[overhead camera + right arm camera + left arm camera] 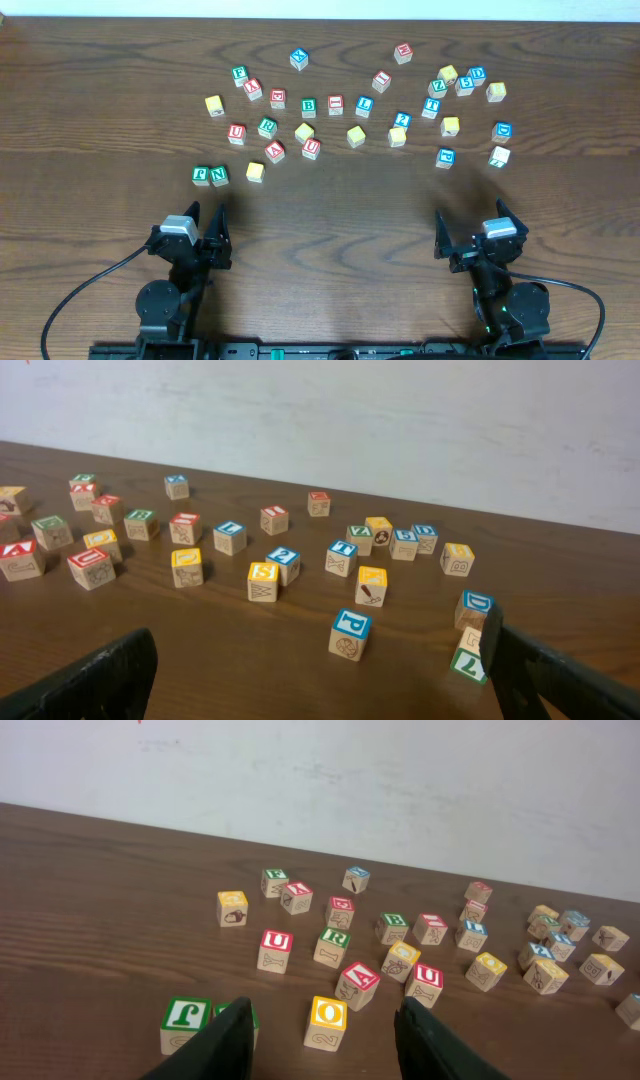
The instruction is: Spell out ROBOT
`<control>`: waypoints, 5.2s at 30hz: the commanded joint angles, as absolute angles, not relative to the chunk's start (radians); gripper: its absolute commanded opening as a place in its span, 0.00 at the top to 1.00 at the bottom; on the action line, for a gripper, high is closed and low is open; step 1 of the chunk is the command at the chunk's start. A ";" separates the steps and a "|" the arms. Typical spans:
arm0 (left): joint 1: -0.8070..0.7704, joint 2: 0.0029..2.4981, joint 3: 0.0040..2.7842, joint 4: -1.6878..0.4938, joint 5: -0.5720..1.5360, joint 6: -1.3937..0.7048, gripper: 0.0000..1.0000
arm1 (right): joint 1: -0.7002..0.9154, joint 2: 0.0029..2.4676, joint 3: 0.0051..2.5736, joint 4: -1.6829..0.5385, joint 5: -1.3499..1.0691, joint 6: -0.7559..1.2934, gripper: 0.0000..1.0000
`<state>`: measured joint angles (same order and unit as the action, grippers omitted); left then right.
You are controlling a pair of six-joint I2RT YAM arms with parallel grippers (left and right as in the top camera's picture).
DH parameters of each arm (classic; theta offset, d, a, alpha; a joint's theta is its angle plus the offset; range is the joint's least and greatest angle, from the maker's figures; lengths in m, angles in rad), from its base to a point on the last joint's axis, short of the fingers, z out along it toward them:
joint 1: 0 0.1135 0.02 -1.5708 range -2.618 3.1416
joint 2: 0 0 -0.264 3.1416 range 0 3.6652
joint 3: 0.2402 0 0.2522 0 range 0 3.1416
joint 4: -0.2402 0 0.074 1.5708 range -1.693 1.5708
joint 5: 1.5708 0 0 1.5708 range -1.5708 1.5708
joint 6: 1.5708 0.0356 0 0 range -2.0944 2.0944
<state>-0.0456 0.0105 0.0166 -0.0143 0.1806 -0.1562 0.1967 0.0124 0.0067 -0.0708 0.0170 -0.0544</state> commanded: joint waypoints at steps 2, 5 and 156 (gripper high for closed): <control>-0.039 0.004 0.004 -0.056 0.198 -0.146 0.55 | 0.191 0.007 0.006 -0.075 0.008 -0.039 0.01; -0.039 0.004 0.004 -0.056 0.198 -0.146 0.55 | 0.191 0.007 0.006 -0.075 0.008 -0.039 0.01; -0.184 2.177 1.794 -0.851 0.081 0.206 0.55 | 0.226 0.014 0.006 -0.075 0.008 -0.039 0.01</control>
<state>-0.1844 2.1708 1.7741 -0.8555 0.0975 0.1993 0.2203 0.0185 0.0067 -0.0708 0.0139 -0.0544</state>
